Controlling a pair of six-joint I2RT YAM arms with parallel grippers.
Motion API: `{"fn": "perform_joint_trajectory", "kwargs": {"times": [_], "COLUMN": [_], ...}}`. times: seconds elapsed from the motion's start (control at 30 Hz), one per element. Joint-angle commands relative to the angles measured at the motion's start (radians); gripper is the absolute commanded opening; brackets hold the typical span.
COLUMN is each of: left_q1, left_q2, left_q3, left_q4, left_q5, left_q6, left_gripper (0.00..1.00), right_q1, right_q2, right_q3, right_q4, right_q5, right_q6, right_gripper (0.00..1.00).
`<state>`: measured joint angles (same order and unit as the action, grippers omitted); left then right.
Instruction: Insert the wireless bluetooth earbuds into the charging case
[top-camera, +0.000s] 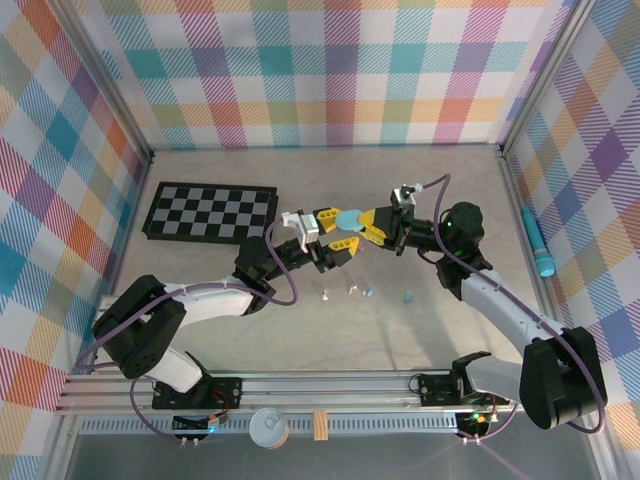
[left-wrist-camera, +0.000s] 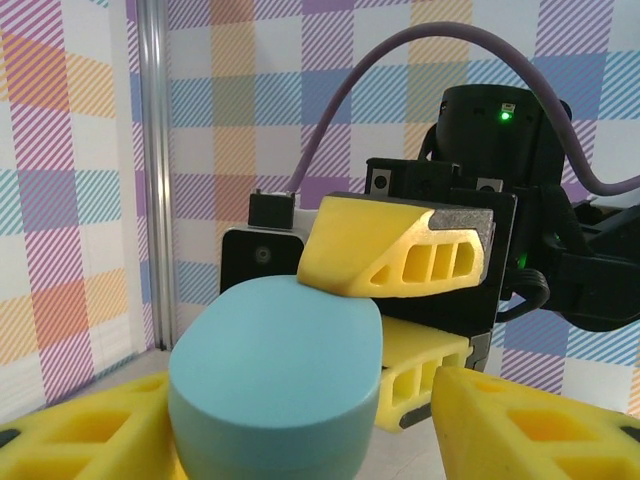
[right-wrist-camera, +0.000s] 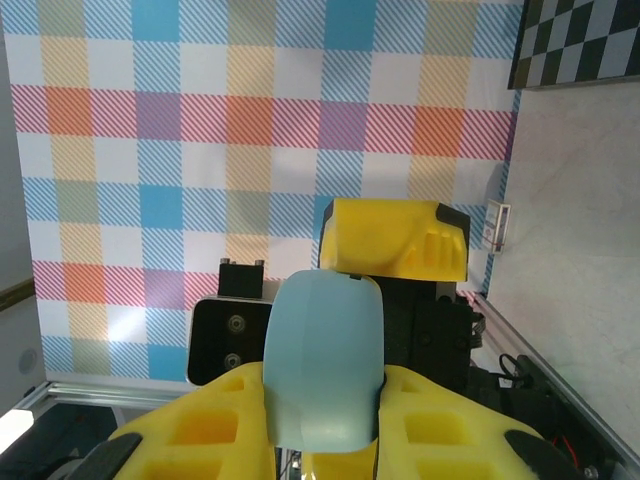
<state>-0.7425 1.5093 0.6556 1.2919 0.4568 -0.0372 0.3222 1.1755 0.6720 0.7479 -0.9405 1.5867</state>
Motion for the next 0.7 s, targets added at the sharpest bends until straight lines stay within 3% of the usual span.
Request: {"fn": "perform_joint_trajectory", "kwargs": {"times": [0.0,0.5,0.57,0.67], "left_q1": [0.008,0.012,0.017,0.017], "left_q2": [0.005,0.011,0.010,0.007], "left_q3": [0.021,0.038,0.038,0.034], "left_q4": [0.058,0.057,0.057,0.057], "left_q5": [0.055,0.085,0.086,0.085], "left_q6": [-0.001,-0.010,-0.013,-0.017], "left_gripper": [0.58,0.37,0.33,0.32], "right_q1": [0.008,0.010,0.010,0.011], "right_q2": [0.006,0.005,0.005,-0.001], "right_q3": [-0.001,-0.004,-0.003,0.001], "right_q4": [0.072,0.029,0.020,-0.013], "right_q5": [0.011,0.011,0.013,0.025], "right_q6": [0.016,0.006,0.000,-0.025], "right_gripper": [0.14,0.14,0.19,0.40]}}
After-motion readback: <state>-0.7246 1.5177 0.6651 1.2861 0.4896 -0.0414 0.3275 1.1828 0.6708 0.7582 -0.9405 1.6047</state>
